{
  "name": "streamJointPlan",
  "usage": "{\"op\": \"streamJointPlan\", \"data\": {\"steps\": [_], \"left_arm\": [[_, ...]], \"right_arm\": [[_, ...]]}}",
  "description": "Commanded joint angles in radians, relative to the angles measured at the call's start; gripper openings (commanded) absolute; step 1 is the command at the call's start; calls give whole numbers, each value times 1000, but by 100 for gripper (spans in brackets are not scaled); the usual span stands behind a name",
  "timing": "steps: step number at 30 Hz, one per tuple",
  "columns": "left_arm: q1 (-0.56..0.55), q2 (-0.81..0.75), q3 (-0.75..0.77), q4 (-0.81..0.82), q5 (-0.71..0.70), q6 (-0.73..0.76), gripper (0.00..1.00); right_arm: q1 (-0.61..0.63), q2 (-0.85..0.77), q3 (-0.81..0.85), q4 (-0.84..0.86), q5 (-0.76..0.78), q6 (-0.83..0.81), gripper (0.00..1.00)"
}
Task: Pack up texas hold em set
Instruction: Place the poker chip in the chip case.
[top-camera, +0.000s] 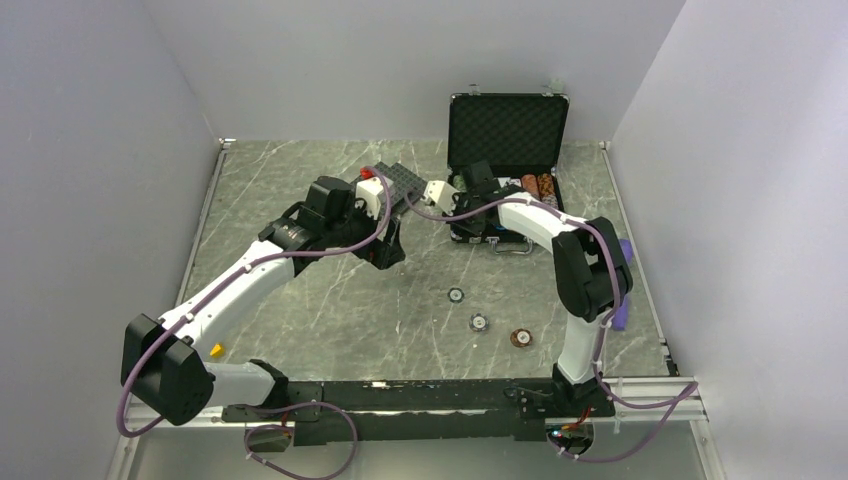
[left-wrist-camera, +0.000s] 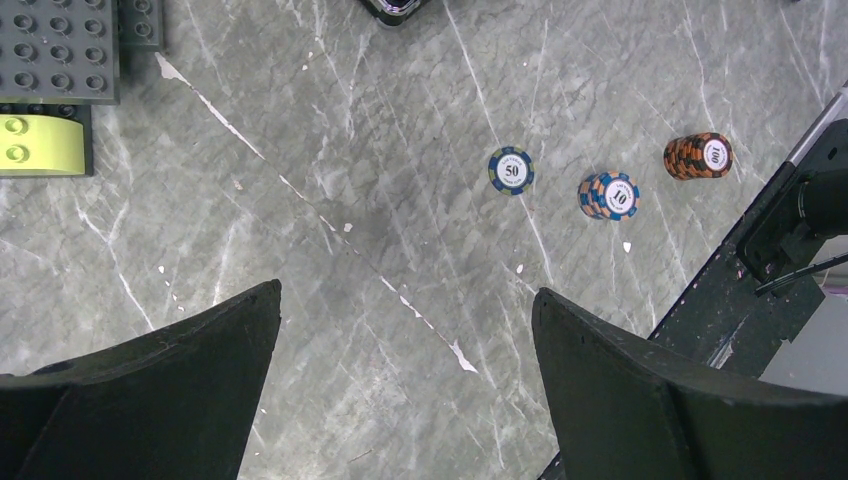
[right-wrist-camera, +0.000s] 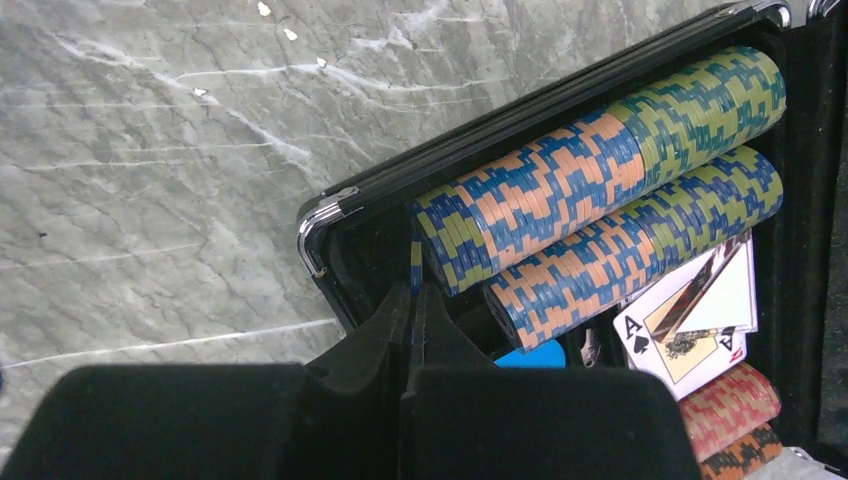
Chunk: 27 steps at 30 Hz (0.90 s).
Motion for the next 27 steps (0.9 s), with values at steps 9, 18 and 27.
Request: {"op": "streamJointPlan", "data": {"steps": [9, 18, 27], "left_arm": [[0, -10, 14, 11, 36, 14, 99], [2, -4, 15, 11, 39, 12, 99], [1, -23, 7, 19, 34, 31, 98]], "right_arm": [[53, -19, -46, 169, 156, -78, 12], [56, -43, -76, 214, 191, -72, 30], [55, -118, -130, 286, 154, -28, 38]]}}
